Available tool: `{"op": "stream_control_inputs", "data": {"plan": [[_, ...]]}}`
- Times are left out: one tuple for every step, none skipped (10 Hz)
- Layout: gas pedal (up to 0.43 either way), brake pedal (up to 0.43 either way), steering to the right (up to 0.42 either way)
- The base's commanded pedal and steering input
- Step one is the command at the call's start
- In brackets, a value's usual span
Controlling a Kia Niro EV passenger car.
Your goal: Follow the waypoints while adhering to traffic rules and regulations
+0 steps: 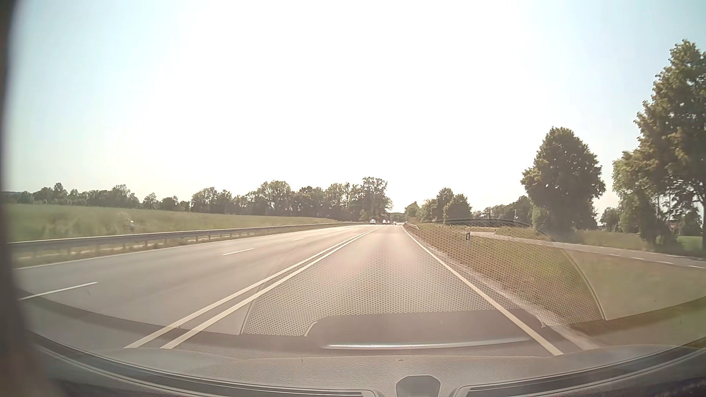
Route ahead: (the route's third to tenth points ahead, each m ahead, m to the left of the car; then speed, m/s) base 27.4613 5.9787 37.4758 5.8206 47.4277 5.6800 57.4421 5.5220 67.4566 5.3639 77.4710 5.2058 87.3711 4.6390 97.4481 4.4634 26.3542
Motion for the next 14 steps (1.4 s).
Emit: {"op": "stream_control_inputs", "data": {"plan": [[0.461,0.006,0.006],[0.461,0.006,0.007],[0.461,0.006,0.007],[0.461,0.006,0.007],[0.461,0.006,0.007],[0.461,0.006,0.007],[0.461,0.006,0.007],[0.461,0.006,0.007],[0.461,0.006,0.007],[0.461,0.006,0.007],[0.461,0.006,0.008],[0.449,0.006,0.008],[0.39,0.006,0.008],[0.35,0.006,0.008]]}}
